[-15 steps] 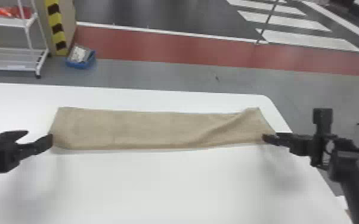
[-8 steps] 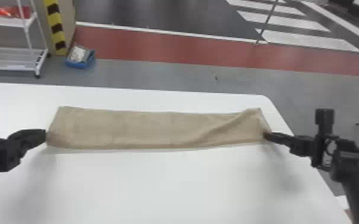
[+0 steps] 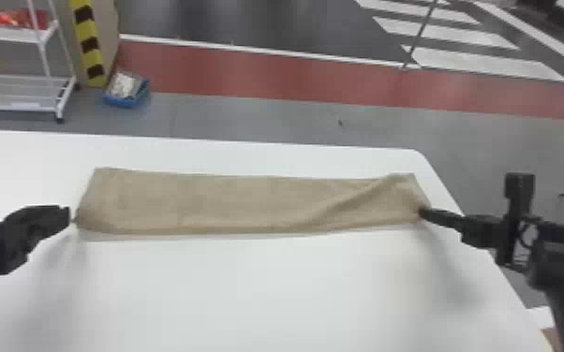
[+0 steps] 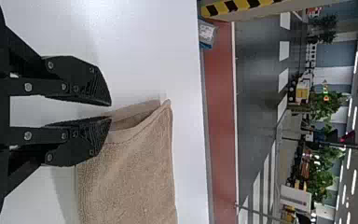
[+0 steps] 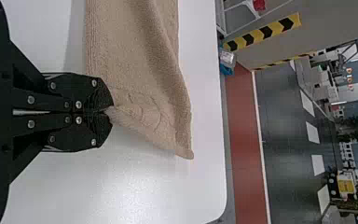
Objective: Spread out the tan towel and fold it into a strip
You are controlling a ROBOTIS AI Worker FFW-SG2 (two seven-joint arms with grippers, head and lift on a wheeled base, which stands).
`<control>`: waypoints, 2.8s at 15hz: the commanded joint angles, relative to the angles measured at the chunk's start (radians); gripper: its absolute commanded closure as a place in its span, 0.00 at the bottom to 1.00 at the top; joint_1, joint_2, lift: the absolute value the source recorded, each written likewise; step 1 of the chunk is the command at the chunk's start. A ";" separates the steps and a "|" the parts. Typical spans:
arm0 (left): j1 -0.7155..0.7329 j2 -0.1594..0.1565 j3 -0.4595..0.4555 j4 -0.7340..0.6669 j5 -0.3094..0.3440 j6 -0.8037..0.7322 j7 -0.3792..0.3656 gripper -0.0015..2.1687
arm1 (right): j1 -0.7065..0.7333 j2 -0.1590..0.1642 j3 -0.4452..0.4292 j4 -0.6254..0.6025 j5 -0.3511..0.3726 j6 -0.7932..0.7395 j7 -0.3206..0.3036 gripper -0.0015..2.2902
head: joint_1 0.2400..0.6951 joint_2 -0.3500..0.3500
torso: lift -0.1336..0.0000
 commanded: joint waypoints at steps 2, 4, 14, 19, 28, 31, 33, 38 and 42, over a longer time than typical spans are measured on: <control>0.007 -0.002 0.000 -0.002 0.025 0.000 -0.008 0.07 | 0.000 0.001 0.000 0.000 0.000 -0.002 -0.002 0.63 | 1.00 0.14 | 0.07; 0.011 -0.008 -0.009 -0.002 0.053 0.000 -0.016 0.07 | 0.000 0.001 0.001 0.000 0.000 -0.008 -0.005 0.63 | 1.00 0.13 | 0.07; -0.056 -0.028 -0.066 0.068 0.017 0.000 -0.021 0.17 | 0.002 -0.002 -0.008 0.000 0.001 -0.026 -0.006 0.63 | 1.00 0.07 | 0.07; -0.029 -0.014 -0.046 0.022 0.019 0.080 -0.016 0.80 | 0.002 -0.002 -0.009 0.000 0.001 -0.026 -0.006 0.63 | 1.00 0.09 | 0.07; 0.031 0.018 0.068 -0.028 0.010 0.132 -0.025 0.80 | 0.063 0.020 -0.012 -0.089 -0.022 0.002 0.055 0.63 | 1.00 0.16 | 0.07; 0.062 0.025 0.115 -0.053 0.011 0.132 -0.028 0.80 | 0.095 0.017 -0.025 -0.155 -0.056 0.041 0.132 0.63 | 1.00 0.22 | 0.07; 0.109 0.028 0.152 -0.096 0.010 0.135 -0.042 0.80 | 0.128 0.018 -0.049 -0.203 -0.057 0.087 0.186 0.63 | 1.00 0.25 | 0.07; 0.192 0.028 0.189 -0.185 0.011 0.153 -0.056 0.80 | 0.204 0.023 -0.061 -0.267 -0.060 0.112 0.218 0.63 | 1.00 0.28 | 0.07; 0.209 0.020 0.177 -0.203 0.013 0.153 -0.074 0.75 | 0.212 0.027 -0.052 -0.255 -0.048 0.094 0.209 0.63 | 1.00 0.27 | 0.07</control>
